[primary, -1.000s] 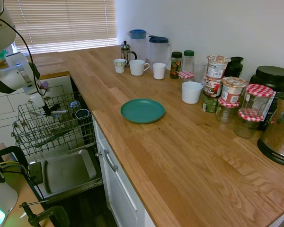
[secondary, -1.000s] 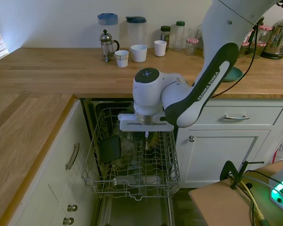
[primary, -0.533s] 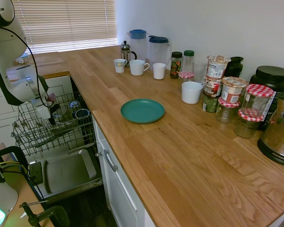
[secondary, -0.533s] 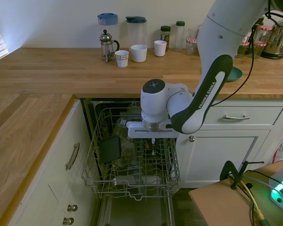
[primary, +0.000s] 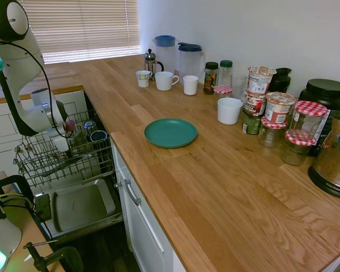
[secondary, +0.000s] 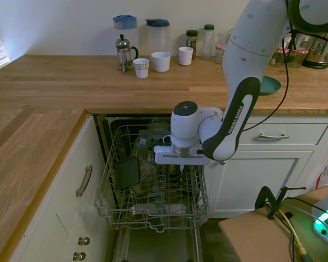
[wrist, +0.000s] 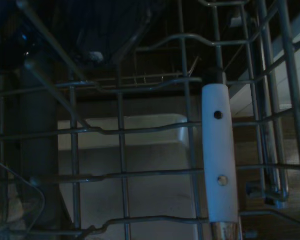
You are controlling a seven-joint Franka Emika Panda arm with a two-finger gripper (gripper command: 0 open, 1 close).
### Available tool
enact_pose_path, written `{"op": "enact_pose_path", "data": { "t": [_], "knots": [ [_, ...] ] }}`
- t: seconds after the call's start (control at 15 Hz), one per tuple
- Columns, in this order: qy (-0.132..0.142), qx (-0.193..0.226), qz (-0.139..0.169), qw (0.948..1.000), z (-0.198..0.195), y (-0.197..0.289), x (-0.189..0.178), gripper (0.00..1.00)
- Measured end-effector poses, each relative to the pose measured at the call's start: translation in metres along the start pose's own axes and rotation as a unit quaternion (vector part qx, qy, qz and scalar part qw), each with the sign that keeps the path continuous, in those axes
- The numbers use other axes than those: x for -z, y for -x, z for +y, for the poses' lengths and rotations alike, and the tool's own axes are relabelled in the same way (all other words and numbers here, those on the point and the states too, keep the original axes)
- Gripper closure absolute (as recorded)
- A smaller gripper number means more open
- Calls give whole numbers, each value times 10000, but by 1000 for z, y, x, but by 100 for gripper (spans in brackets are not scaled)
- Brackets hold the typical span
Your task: Put the fork in the dishwasher
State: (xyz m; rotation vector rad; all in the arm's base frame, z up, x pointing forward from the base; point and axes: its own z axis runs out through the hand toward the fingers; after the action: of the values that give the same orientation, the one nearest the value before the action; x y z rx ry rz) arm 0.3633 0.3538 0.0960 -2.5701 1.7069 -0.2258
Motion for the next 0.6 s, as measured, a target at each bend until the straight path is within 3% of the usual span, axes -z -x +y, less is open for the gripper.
{"op": "enact_pose_path", "data": {
  "t": [0.2,0.27,0.6],
  "knots": [
    [-23,28,-5,10000,-2,2,0,100],
    [-38,74,1,10000,-3,2,0,0],
    [-66,191,-8,9998,-10,5,0,0]
  ]
}}
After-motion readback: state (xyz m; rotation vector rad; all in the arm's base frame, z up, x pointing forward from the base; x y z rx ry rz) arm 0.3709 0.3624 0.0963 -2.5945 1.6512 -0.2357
